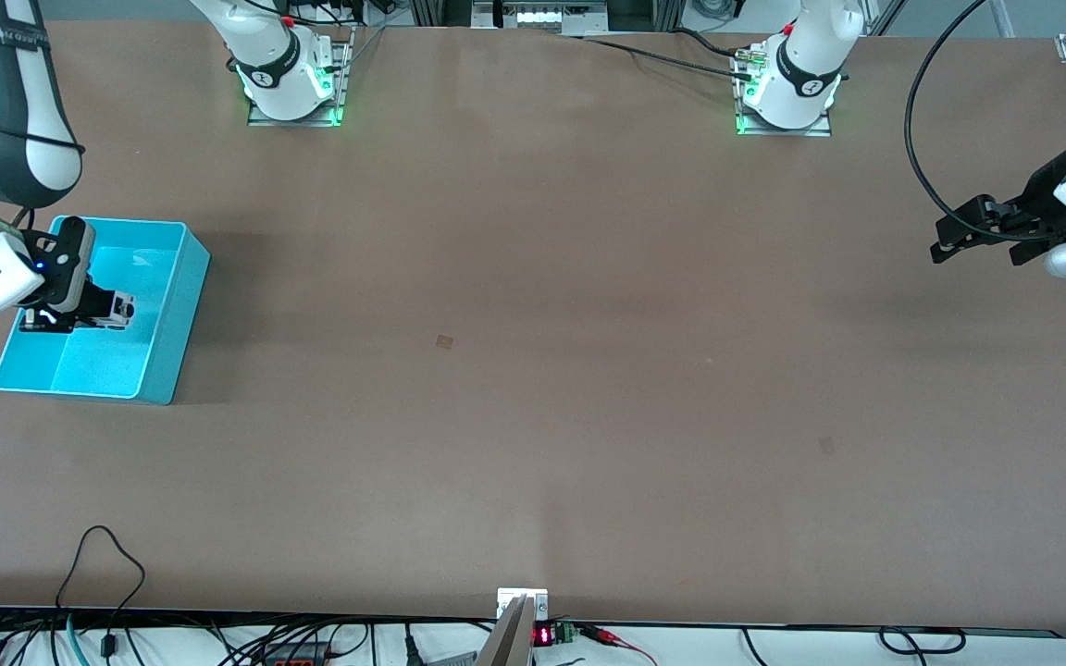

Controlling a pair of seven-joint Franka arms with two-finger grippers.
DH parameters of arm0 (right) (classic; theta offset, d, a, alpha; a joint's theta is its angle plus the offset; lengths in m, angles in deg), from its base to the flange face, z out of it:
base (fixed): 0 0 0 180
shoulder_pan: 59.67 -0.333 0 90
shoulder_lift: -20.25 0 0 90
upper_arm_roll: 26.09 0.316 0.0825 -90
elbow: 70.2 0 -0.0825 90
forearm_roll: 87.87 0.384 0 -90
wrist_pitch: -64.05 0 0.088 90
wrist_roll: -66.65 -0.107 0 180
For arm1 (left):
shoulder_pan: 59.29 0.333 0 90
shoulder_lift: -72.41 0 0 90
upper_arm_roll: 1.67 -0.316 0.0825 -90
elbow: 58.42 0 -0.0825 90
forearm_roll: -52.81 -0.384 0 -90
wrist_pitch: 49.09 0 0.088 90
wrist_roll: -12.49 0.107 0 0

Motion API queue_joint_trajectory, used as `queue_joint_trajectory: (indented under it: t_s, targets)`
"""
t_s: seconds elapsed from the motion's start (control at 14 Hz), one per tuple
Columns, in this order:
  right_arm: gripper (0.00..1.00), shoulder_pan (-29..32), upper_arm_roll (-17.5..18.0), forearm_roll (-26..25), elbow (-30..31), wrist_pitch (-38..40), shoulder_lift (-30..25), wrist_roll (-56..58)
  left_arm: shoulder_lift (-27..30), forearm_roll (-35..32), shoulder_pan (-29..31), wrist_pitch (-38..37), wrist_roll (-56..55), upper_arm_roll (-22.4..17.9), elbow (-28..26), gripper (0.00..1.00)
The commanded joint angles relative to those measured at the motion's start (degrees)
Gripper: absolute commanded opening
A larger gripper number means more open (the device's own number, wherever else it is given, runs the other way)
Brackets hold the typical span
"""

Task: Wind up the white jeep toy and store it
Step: 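Lift the jeep with the right gripper and carry it over the bin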

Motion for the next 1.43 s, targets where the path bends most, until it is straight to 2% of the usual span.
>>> queue_joint_trajectory:
  t_s: [0.0, 0.14, 0.5, 0.71, 0.93, 1.21, 1.36]
  targets:
    - [0.00, 2.77, 0.59, 0.84, 0.96, -2.23, 1.33, -3.75, 1.40, -1.39, 0.09, 0.23, -0.84, 0.49, -1.22, 1.00]
    - [0.00, 3.39, 0.59, 0.84, 1.48, -2.76, 2.12, -10.32, 1.40, -1.39, 0.09, 0.23, -0.84, 0.49, -1.22, 1.00]
    - [0.00, 3.66, -0.29, 0.75, 3.59, -2.85, 2.65, -36.51, 1.40, -1.39, 0.17, 0.14, -0.84, 0.49, -1.31, 1.00]
    - [0.00, 3.74, -1.17, 0.58, 4.82, -3.03, 4.06, -45.30, 1.31, -1.39, 0.17, 0.14, -0.76, 0.49, -1.31, 1.00]
    - [0.00, 3.66, -1.17, 0.40, 6.32, -3.12, 5.72, -61.29, 1.31, -1.39, 0.17, 0.14, -0.76, 0.49, -1.31, 1.00]
    - [0.00, 3.74, -1.25, 0.22, 6.67, -3.20, 6.61, -72.30, 1.31, -0.96, 0.26, -0.03, -0.05, 0.40, -1.22, 1.00]
    - [0.00, 3.48, -1.17, -0.48, 6.67, -3.56, 6.87, -81.42, 1.31, -0.60, 0.35, -0.12, 0.03, 0.40, -1.22, 1.00]
